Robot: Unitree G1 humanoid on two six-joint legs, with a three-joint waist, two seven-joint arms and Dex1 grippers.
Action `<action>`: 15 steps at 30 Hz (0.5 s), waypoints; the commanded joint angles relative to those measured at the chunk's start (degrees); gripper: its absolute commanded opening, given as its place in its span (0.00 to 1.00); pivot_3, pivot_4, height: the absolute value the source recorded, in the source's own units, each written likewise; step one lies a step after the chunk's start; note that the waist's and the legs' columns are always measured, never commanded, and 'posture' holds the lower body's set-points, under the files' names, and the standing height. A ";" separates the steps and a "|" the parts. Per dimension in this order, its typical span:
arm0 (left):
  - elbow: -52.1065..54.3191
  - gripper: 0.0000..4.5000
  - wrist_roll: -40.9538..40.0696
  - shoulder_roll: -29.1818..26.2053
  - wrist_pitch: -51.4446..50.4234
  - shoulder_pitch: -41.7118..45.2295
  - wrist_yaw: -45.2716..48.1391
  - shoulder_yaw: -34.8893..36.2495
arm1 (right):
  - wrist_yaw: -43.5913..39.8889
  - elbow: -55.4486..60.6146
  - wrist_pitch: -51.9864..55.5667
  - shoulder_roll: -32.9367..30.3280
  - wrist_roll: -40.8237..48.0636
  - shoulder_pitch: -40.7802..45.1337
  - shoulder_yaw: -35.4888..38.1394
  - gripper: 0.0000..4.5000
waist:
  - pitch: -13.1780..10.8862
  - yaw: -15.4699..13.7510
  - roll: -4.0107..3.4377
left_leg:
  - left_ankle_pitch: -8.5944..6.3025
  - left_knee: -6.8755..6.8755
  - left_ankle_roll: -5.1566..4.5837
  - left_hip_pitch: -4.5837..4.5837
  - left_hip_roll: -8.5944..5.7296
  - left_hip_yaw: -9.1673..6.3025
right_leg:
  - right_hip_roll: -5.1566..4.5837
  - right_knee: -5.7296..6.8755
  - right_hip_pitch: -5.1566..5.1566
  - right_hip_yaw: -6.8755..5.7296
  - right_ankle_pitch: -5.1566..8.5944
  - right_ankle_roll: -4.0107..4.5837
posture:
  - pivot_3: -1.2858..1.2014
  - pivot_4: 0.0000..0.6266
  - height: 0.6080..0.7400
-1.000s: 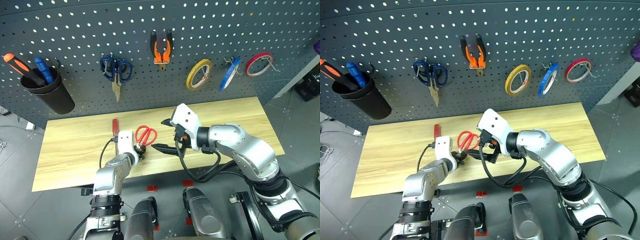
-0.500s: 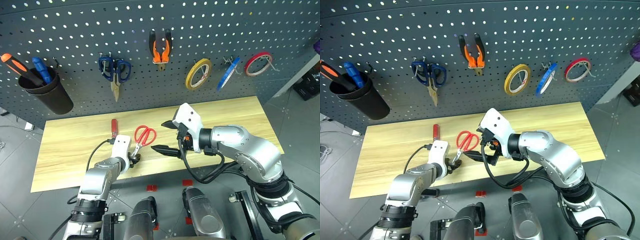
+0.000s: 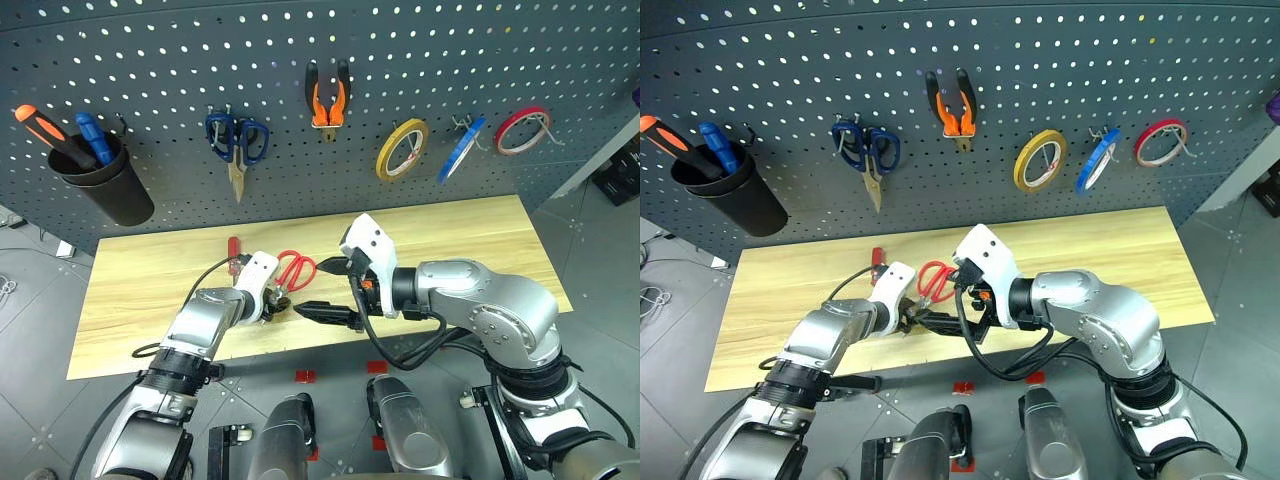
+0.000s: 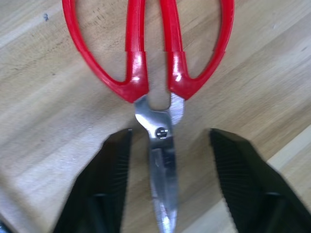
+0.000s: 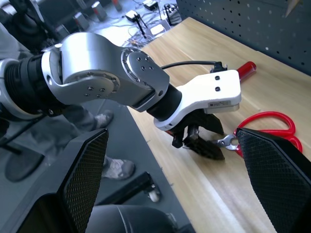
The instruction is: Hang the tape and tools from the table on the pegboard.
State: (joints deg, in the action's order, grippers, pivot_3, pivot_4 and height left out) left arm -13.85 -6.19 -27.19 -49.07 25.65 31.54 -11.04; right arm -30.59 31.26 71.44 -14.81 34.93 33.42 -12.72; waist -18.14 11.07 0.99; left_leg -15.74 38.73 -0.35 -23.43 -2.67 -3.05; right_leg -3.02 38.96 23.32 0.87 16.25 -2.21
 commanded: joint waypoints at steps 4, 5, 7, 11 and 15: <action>-6.42 0.16 2.27 0.69 -0.41 -3.55 3.02 -4.19 | 2.16 0.80 3.76 2.64 4.85 -0.89 5.20 1.00 | 0.07 0.00 -0.12 | 0.00 -0.02 0.00 0.01 0.00 0.00 | -0.01 -0.02 -0.01 0.00 0.00 0.00 | 0.37 0.54 1.00; -6.69 0.08 2.32 1.02 -0.44 -3.62 2.87 -3.80 | 2.36 0.63 4.12 2.93 5.26 -0.96 5.57 1.00 | 0.09 0.00 -0.15 | 0.00 -0.02 0.00 0.01 0.00 0.00 | -0.01 -0.02 -0.01 0.01 0.00 0.00 | 0.37 0.54 1.00; -7.04 0.08 2.48 1.48 -0.32 -3.76 2.64 -3.30 | 2.76 0.41 4.66 3.37 5.88 -1.07 6.12 1.00 | 0.15 0.01 -0.26 | 0.00 -0.02 0.00 0.06 0.00 0.01 | -0.01 -0.02 -0.05 0.01 0.00 0.00 | 0.37 0.53 1.00; -6.54 0.08 2.31 2.13 0.60 -4.55 1.70 -1.59 | 3.58 0.20 5.21 3.85 6.95 -1.23 7.05 1.00 | 0.26 0.02 -0.45 | 0.00 -0.04 0.00 0.07 0.00 0.02 | -0.01 -0.02 -0.05 0.00 0.00 -0.01 | 0.37 0.53 1.00; -1.20 0.08 1.50 3.10 6.98 -7.80 -0.38 2.62 | 1.22 2.11 -0.34 -1.38 3.38 -1.08 2.90 1.00 | 0.27 0.07 -0.48 | 0.00 -0.04 0.00 0.08 0.00 0.02 | -0.01 -0.02 -0.07 0.01 0.00 -0.01 | 0.37 0.53 1.00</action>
State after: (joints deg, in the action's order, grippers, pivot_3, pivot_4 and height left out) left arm -14.13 -4.45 -24.97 -43.06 21.75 31.89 -7.76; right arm -27.76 30.88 74.68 -14.21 39.40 32.43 -8.26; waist -17.87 11.15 0.51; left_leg -15.74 38.68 -0.35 -23.36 -2.67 -3.01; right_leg -3.03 38.92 23.26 0.89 16.25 -2.22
